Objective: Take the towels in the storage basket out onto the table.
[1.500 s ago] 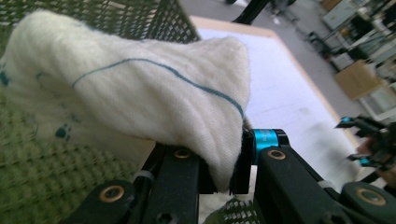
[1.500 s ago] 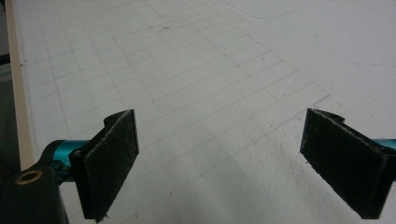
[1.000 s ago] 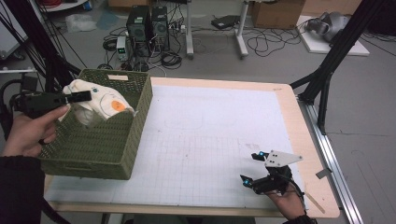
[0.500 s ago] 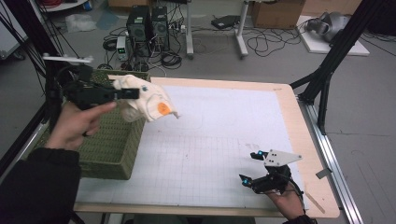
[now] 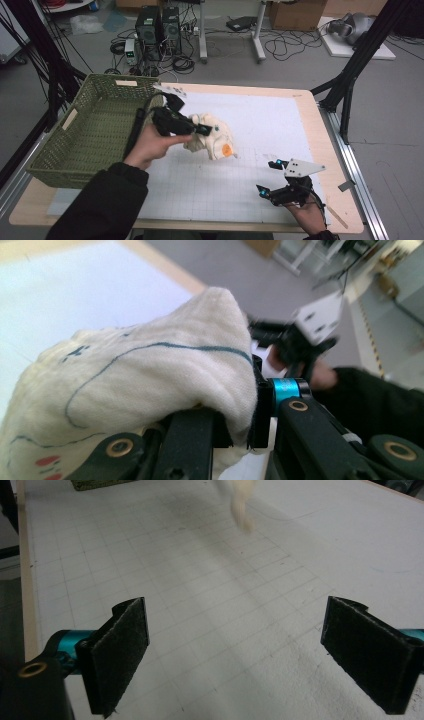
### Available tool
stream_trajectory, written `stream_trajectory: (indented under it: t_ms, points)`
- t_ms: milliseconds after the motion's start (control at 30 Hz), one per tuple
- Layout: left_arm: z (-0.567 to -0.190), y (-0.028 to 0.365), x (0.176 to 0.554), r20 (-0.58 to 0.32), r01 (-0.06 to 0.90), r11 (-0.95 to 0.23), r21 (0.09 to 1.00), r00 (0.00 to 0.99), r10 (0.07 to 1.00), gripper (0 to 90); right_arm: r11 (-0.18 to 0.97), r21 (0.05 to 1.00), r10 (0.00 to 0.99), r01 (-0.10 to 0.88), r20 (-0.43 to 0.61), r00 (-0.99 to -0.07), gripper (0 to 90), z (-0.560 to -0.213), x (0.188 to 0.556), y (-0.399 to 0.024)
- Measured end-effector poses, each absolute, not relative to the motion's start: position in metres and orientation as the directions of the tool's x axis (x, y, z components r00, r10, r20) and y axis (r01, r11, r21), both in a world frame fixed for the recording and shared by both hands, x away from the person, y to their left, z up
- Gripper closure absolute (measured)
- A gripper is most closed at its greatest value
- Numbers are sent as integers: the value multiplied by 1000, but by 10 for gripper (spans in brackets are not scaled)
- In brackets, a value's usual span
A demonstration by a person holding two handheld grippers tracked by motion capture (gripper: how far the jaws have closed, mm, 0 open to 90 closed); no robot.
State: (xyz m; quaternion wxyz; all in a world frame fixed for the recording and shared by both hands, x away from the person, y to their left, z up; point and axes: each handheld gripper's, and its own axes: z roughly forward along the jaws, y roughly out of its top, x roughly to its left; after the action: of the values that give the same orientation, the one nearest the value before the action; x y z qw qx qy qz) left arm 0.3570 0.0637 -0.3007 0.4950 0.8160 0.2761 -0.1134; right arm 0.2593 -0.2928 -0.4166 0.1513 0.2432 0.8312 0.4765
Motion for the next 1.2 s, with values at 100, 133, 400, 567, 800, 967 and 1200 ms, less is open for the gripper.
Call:
stream_trajectory:
  t_ms: [100,133,400,567,800,967,1200]
  points:
    - [-331,45,360,-487,585,-399,706,810,326,839,418,871,542,259,-10,-840,177,-415,261,-291]
    - [-331,45,360,-487,585,-399,706,810,326,837,417,871,537,258,-8,-843,215,-415,263,-291]
    - [-386,11,372,-458,608,-479,634,793,401,777,454,842,473,292,51,-880,494,-424,286,-274]
    - [-401,2,379,-446,633,-487,602,772,453,691,508,802,454,314,61,-889,656,-434,300,-264]
    - [-399,8,380,-408,632,-495,596,769,491,460,559,770,433,309,47,-900,868,-440,310,-264]
    - [-383,24,370,-377,602,-478,639,788,488,392,523,798,448,300,43,-893,870,-427,304,-277]
    - [-388,48,359,-401,621,-415,665,765,504,395,497,810,513,311,15,-858,870,-414,294,-310]
